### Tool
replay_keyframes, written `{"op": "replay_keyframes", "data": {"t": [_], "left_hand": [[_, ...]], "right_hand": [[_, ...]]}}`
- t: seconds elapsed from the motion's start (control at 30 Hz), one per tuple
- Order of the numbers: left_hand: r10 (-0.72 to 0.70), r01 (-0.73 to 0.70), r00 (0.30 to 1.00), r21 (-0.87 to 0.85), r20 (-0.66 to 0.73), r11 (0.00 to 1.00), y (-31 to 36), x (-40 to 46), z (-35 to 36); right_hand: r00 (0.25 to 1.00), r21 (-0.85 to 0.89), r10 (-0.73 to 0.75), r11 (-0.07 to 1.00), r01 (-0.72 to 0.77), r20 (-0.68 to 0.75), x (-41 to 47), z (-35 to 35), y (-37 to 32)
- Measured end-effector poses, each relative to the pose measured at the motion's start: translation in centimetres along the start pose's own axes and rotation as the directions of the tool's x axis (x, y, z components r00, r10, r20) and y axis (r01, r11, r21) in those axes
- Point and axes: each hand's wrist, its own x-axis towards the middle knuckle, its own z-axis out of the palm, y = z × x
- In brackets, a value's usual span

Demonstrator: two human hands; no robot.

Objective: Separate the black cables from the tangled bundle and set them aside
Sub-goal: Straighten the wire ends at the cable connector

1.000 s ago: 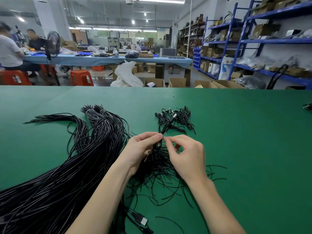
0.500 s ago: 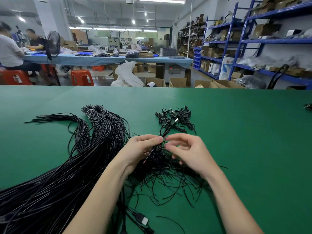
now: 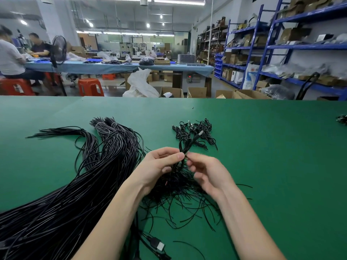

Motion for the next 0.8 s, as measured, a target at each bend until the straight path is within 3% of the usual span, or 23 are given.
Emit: {"op": "replay_keyframes", "data": {"t": [0.03, 0.07, 0.1, 0.13, 0.17, 0.2, 0.23, 0.27, 0.3, 0.33, 0.37, 0.43, 0.47, 0.5, 0.53, 0.57, 0.6, 0.63, 0.67, 0.7, 0.73, 0.77, 0.8], "left_hand": [[0.027, -0.027, 1.0, 0.039, -0.006, 0.999, 0.0, 0.0, -0.1], [0.041, -0.039, 0.999, 0.069, -0.018, 0.997, 0.0, 0.1, -0.2], [0.033, -0.03, 0.999, 0.085, -0.038, 0.996, -0.1, 0.1, -0.3], [0.009, -0.003, 0.998, 0.082, -0.062, 0.997, -0.2, 0.1, -0.3], [-0.024, 0.029, 0.996, 0.062, -0.081, 0.998, -0.3, 0.1, -0.3], [-0.057, 0.06, 0.994, 0.033, -0.089, 0.998, -0.3, 0.1, -0.3], [-0.083, 0.084, 0.993, 0.008, -0.081, 0.996, -0.3, 0.1, -0.3], [-0.103, 0.103, 0.993, -0.007, -0.058, 0.995, -0.2, 0.1, -0.2], [-0.121, 0.121, 0.992, -0.013, -0.027, 0.993, -0.1, 0.1, -0.1], [-0.138, 0.138, 0.99, -0.015, 0.0, 0.99, 0.1, 0.1, 0.0], [-0.145, 0.146, 0.989, -0.019, 0.018, 0.989, 0.2, 0.0, 0.1], [-0.125, 0.125, 0.992, -0.031, 0.015, 0.992, 0.3, 0.0, 0.1], [-0.097, 0.097, 0.995, -0.033, -0.001, 0.995, 0.4, 0.0, 0.0], [-0.06, 0.059, 0.998, -0.017, -0.02, 0.998, 0.5, 0.0, -0.2], [-0.022, 0.023, 0.999, 0.022, -0.037, 1.0, 0.7, -0.1, -0.3], [0.009, -0.006, 0.999, 0.067, -0.049, 0.998, 0.8, -0.1, -0.5], [0.031, -0.026, 0.998, 0.093, -0.052, 0.995, 0.8, -0.1, -0.6], [0.035, -0.031, 0.998, 0.09, -0.044, 0.995, 0.8, -0.1, -0.6], [0.024, -0.021, 0.999, 0.068, -0.033, 0.997, 0.7, -0.1, -0.7], [-0.001, 0.002, 1.0, 0.05, -0.02, 0.999, 0.7, -0.2, -0.7], [-0.034, 0.034, 0.999, 0.046, -0.011, 0.998, 0.7, -0.2, -0.7], [-0.067, 0.067, 0.998, 0.051, -0.003, 0.996, 0.7, -0.2, -0.8], [-0.101, 0.1, 0.995, 0.055, 0.006, 0.993, 0.8, -0.2, -0.9]], "right_hand": [[0.981, 0.227, 0.187, 0.955, -0.193, 0.049, -0.1, 0.0, -0.1], [0.962, 0.324, 0.264, 0.906, -0.273, 0.072, -0.2, 0.1, 0.0], [0.962, 0.3, 0.267, 0.915, -0.269, 0.05, 0.0, 0.1, 0.2], [0.984, 0.15, 0.178, 0.973, -0.175, -0.006, 0.2, 0.1, 0.5], [0.997, -0.101, -0.006, 0.995, -0.003, -0.083, 0.2, 0.2, 0.8], [0.955, -0.39, -0.268, 0.899, 0.201, -0.126, 0.3, 0.2, 1.0], [0.85, -0.621, -0.522, 0.689, 0.373, -0.069, 0.4, 0.0, 1.2], [0.725, -0.732, -0.685, 0.459, 0.504, 0.07, 0.5, -0.4, 1.2], [0.625, -0.761, -0.754, 0.279, 0.585, 0.204, 0.6, -0.8, 1.2], [0.561, -0.763, -0.775, 0.168, 0.625, 0.289, 0.6, -1.2, 1.2], [0.533, -0.758, -0.782, 0.125, 0.641, 0.322, 0.5, -1.4, 1.3], [0.557, -0.747, -0.786, 0.195, 0.636, 0.269, 0.4, -1.0, 1.3], [0.625, -0.732, -0.755, 0.309, 0.607, 0.2, 0.3, -0.5, 1.2], [0.752, -0.662, -0.649, 0.514, 0.545, 0.115, 0.3, -0.1, 1.0], [0.894, -0.508, -0.446, 0.76, 0.404, 0.044, 0.3, 0.0, 0.7], [0.988, -0.241, -0.149, 0.958, 0.156, 0.047, 0.1, 0.2, 0.2], [0.987, 0.043, 0.105, 0.993, -0.11, 0.119, -0.3, 0.3, -0.2], [0.958, 0.211, 0.225, 0.942, -0.26, 0.176, -0.6, 0.3, -0.3], [0.953, 0.243, 0.235, 0.929, -0.278, 0.193, -0.6, 0.2, -0.3], [0.972, 0.126, 0.156, 0.976, -0.18, 0.175, -0.6, 0.1, -0.2], [0.99, -0.133, -0.016, 0.99, 0.035, 0.141, -0.5, 0.0, -0.1], [0.96, -0.437, -0.236, 0.855, 0.28, 0.152, -0.6, 0.0, -0.2], [0.88, -0.669, -0.42, 0.59, 0.451, 0.223, -0.7, -0.2, -0.3]]}}
